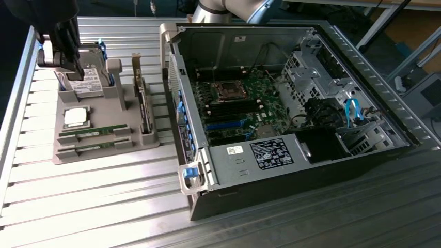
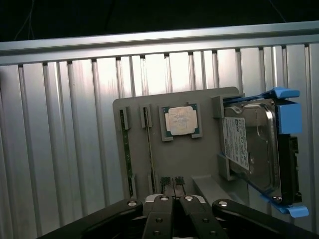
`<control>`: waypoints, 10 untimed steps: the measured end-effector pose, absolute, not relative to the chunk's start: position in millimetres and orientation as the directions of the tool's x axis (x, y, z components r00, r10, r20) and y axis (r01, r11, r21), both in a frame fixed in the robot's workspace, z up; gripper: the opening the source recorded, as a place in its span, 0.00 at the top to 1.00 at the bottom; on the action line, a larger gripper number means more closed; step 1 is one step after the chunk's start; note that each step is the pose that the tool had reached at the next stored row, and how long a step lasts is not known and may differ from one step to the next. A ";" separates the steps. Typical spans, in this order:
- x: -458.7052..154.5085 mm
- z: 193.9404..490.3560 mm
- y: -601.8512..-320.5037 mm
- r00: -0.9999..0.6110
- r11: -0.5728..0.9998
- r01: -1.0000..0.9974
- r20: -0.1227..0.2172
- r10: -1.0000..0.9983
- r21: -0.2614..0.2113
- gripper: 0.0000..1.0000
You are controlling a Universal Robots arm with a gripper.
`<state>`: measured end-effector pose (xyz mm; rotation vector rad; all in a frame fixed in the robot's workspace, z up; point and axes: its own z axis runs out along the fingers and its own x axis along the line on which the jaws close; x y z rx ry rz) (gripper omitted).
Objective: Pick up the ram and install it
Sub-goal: 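Pick up the ram and move it above insertion slot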
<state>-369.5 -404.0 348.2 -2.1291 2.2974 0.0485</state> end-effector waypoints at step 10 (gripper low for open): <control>-369.9 340.7 -404.0 -0.071 0.071 -0.997 -0.028 -0.997 0.016 0.90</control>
